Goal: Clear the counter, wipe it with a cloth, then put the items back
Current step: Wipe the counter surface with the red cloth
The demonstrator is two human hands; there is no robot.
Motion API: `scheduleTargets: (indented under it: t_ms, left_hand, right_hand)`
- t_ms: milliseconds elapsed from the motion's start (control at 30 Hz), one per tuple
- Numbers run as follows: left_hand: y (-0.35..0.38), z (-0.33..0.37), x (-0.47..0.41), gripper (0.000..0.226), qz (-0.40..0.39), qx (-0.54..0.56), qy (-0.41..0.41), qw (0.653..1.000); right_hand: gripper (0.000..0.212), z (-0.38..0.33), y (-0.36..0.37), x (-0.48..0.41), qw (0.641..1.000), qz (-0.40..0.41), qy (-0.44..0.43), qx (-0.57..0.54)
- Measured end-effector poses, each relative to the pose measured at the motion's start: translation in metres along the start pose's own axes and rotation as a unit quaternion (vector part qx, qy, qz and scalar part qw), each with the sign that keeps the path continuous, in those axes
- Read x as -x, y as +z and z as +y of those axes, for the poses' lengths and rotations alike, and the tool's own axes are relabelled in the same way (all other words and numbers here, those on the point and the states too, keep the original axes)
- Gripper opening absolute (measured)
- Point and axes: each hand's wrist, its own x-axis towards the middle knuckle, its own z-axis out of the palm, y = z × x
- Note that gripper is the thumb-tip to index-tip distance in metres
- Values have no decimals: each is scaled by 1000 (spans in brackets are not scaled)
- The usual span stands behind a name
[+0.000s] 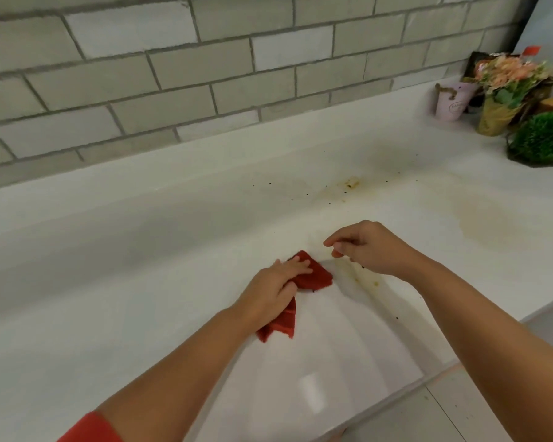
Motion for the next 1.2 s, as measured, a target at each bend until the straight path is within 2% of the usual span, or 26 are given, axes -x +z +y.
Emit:
scheduleTargets:
  t_ms: [67,133,167,233,300,367,600,667,733,800,867,967,1100,1200]
  left_hand:
    - [-15,-3,2,48,61,92,-21,994]
    - [-33,-22,-8,46,152,98,-61,982]
    - [-41,-32,-15,45,174,70,-94,978]
    - [-46,-48,-26,47,151,-17,-156,976]
    - [-40,-49,-31,49,111,-87,-182,973]
    - [-28,-35,-28,50,90,-116,-159,976]
    - [49,74,33,56,-1,-100,-11,995]
    - [75,104,42,54,-45,-42,50,997]
    - [85,123,45,51,-72,55,66,994]
    - [72,124,40,52,-54,132,52,988]
    - [48,114,28,56,17,156,39,987]
    - [17,78,13,50,86,64,-24,994]
    - [22,46,16,51,53,-95,-117,987]
    - [49,72,26,57,48,-133,-103,985]
  right_hand:
    - [24,-1,-3,0,1000,8,0,-14]
    - [23,-1,-7,1,999,20,5,-26]
    - [23,0,-8,2,999,24,9,-29]
    - [23,3,-10,5,999,29,11,-26]
    - [23,8,-13,9,999,30,11,-21]
    - [23,14,-16,15,999,32,16,-16]
    - [24,22,-30,34,999,45,18,-20]
    - [25,18,-33,37,999,48,10,-21]
    - [25,12,-36,40,998,53,-2,-14]
    - [25,9,-40,43,998,60,-12,-15]
    - [24,10,-44,47,997,68,-19,-17]
    - [24,12,-42,53,998,61,-11,-11]
    - [25,17,-38,58,998,52,-5,-18]
    - [25,20,-42,61,998,57,4,-19]
